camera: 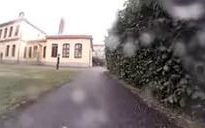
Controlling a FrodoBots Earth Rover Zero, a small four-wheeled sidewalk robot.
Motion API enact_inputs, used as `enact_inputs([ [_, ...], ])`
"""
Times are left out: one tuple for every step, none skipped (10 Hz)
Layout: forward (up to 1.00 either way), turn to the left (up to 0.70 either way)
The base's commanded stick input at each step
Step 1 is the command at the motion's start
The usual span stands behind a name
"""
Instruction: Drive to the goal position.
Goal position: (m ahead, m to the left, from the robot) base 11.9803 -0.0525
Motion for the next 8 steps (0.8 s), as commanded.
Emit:
enact_inputs([
  [0.85,0.0],
  [0.85,0.0],
  [0.85,0.0],
  [0.85,0.0],
  [0.85,0.0],
  [0.85,0.0],
  [0.85,0.0],
  [0.85,0.0],
])
